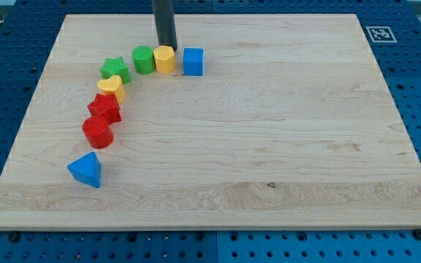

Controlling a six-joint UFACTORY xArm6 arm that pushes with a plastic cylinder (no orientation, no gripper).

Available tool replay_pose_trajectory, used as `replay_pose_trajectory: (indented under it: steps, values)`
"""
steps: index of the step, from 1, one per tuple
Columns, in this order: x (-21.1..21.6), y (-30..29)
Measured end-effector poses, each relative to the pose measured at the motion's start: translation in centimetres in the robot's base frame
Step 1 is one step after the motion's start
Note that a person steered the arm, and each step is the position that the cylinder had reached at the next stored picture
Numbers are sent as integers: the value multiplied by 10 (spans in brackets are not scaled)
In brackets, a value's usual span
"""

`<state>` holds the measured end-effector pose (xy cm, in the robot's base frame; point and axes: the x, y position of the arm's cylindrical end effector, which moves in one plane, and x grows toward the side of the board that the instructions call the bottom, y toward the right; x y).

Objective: Move your arm closer to the blue triangle

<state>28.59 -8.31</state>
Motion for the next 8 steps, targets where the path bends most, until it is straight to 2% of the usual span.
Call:
replay_pose_trajectory:
  steps: [1,2,3,4,5,6,8]
  values:
    - [-12,37]
    - [-8,109]
    - [39,184]
    - [128,200]
    - [203,198]
    - [266,172]
    - [327,41]
